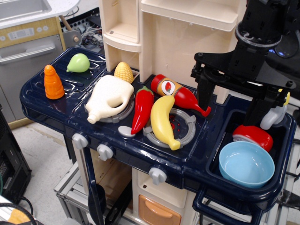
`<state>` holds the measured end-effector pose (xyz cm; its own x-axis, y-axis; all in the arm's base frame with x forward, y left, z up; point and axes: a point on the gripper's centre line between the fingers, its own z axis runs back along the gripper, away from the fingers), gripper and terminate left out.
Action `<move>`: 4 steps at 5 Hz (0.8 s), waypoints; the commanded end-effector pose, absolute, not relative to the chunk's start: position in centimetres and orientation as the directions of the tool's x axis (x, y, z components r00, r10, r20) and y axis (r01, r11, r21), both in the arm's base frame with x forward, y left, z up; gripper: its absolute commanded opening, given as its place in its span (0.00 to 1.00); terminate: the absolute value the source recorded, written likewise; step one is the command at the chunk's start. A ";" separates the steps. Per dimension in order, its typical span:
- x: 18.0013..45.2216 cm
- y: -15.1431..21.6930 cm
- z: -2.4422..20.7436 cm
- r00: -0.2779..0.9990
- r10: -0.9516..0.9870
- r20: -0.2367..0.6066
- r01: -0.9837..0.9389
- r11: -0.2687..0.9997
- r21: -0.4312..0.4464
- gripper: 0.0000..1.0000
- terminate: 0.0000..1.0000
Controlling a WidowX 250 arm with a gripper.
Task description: Put carrot in bowl
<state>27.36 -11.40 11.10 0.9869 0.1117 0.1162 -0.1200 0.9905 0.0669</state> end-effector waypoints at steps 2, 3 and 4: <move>27.1 -6.8 12.4 0.988 0.025 0.153 -0.064 0.965 0.256 1.00 0.00; 27.7 -2.2 15.2 0.986 -0.123 0.109 0.068 0.909 0.412 1.00 0.00; 27.9 2.3 15.8 0.954 -0.273 0.125 0.171 0.836 0.521 1.00 0.00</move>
<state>27.46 3.26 14.13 0.9527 -0.2893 0.0932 0.2037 0.8355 0.5103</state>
